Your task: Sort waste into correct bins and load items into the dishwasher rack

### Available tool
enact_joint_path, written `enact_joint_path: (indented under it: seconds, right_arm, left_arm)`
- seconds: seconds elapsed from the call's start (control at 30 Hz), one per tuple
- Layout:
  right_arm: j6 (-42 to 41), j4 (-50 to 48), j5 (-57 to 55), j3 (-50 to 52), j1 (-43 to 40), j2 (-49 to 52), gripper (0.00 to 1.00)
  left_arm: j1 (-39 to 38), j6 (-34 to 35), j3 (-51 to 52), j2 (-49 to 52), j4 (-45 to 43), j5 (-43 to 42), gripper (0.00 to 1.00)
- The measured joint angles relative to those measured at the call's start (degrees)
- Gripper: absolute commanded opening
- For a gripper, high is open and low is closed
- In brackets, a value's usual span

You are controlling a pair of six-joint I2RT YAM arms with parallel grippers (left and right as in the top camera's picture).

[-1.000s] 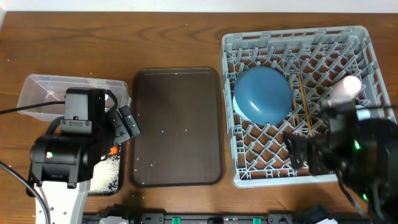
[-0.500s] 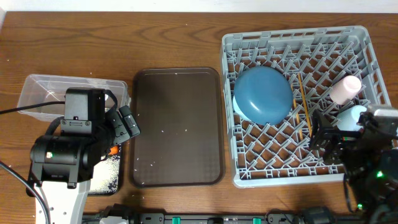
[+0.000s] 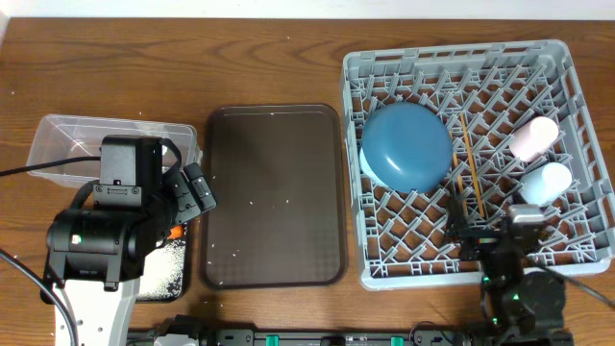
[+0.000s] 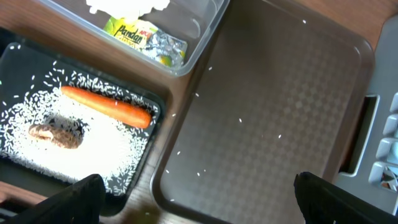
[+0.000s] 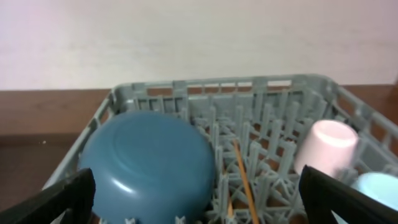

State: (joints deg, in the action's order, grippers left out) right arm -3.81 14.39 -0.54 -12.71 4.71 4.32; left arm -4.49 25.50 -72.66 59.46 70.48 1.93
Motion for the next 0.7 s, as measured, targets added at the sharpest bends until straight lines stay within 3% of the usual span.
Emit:
enact_joint_path:
  seconds: [0.4, 0.7]
  right_arm:
    - [1.46, -9.90, 4.22, 11.41, -0.20, -3.48, 0.99]
    - [1.44, -10.62, 4.68, 12.15, -0.20, -3.50, 0.99]
  left_arm:
    - [0.00, 0.00, 0.00, 0.00, 0.02, -0.02, 0.98]
    - [0.00, 0.00, 0.00, 0.02, 0.04, -0.02, 0.98]
